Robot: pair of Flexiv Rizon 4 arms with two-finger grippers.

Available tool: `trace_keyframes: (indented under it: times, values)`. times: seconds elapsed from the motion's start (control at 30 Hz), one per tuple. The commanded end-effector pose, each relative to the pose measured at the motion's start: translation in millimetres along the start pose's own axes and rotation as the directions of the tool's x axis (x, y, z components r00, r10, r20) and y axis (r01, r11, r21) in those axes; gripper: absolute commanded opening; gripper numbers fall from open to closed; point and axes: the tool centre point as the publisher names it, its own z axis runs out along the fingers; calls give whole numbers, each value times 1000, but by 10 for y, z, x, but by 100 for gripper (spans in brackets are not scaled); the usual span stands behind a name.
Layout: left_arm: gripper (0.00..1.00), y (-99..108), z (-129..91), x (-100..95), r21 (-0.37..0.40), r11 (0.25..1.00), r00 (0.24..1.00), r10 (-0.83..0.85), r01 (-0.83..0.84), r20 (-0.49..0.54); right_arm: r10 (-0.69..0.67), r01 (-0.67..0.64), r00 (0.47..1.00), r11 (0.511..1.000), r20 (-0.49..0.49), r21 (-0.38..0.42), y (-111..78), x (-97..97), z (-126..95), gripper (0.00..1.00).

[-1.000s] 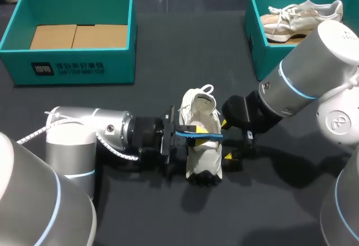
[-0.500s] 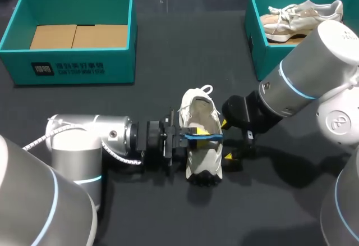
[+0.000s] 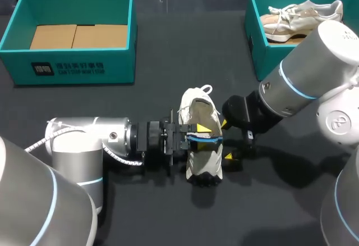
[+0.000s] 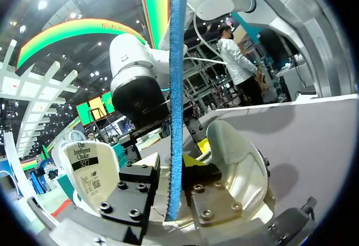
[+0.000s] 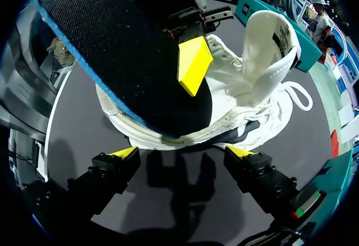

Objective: Take the shoe out of the shoebox, open the shoe tongue, remove and reinsert the insole, then place the shoe into the shoebox

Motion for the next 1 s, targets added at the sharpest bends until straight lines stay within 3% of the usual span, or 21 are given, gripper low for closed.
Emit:
trace_keyframes:
  times: [0.03, 0.6, 0.63, 0.67, 1.0]
  values:
    - [33, -71, -33, 28, 7, 1000, 1000, 2, -2, 0, -1, 1, 1000, 1000, 0, -2, -5, 4, 5, 100]
    - [33, -446, 11, 9, -13, 1000, 1000, 16, -17, -24, -1, 1, 1000, 1000, 0, -2, -5, 4, 5, 100]
    - [23, -447, 26, 26, -15, 1000, 999, 17, -17, -34, -1, 1, 1000, 1000, 0, -2, -5, 4, 5, 100]
    - [0, -432, 33, 35, -20, 999, 999, 27, -27, -43, -1, 1, 1000, 1000, 0, -2, -5, 4, 5, 100]
    - [0, -155, -3, 16, -35, 992, 992, 117, -119, -51, -1, 1, 1000, 1000, 0, -2, -5, 4, 5, 100]
